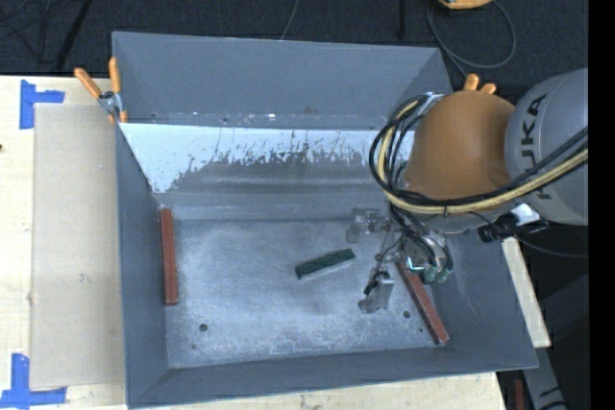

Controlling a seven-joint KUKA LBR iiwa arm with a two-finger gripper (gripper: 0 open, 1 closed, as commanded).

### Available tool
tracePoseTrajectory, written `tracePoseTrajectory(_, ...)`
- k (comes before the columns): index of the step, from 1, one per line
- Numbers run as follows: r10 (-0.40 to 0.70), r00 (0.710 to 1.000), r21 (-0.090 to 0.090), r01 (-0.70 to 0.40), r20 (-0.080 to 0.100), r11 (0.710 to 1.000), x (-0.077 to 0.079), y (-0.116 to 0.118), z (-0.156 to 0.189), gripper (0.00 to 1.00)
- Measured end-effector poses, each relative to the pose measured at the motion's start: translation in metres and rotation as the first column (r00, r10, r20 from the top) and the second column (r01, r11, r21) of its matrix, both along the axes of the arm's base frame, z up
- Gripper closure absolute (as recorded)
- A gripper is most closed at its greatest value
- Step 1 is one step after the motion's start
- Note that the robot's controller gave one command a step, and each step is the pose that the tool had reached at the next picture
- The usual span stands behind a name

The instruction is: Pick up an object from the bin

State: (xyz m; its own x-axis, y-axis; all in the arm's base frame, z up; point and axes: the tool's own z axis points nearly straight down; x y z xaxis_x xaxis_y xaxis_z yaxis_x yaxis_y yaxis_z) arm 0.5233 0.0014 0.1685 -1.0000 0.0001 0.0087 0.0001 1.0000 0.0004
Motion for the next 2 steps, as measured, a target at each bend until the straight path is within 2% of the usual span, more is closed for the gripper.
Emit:
tracePoseTrajectory(1, 0.219, 0.976, 0.001, -0.219, 0.003, 0.976, 0.033, 0.019, -0.102, 0.0)
tracePoseTrajectory(2, 0.171, 0.985, 0.0, -0.171, 0.01, 0.985, 0.024, 0.005, -0.068, 0.0)
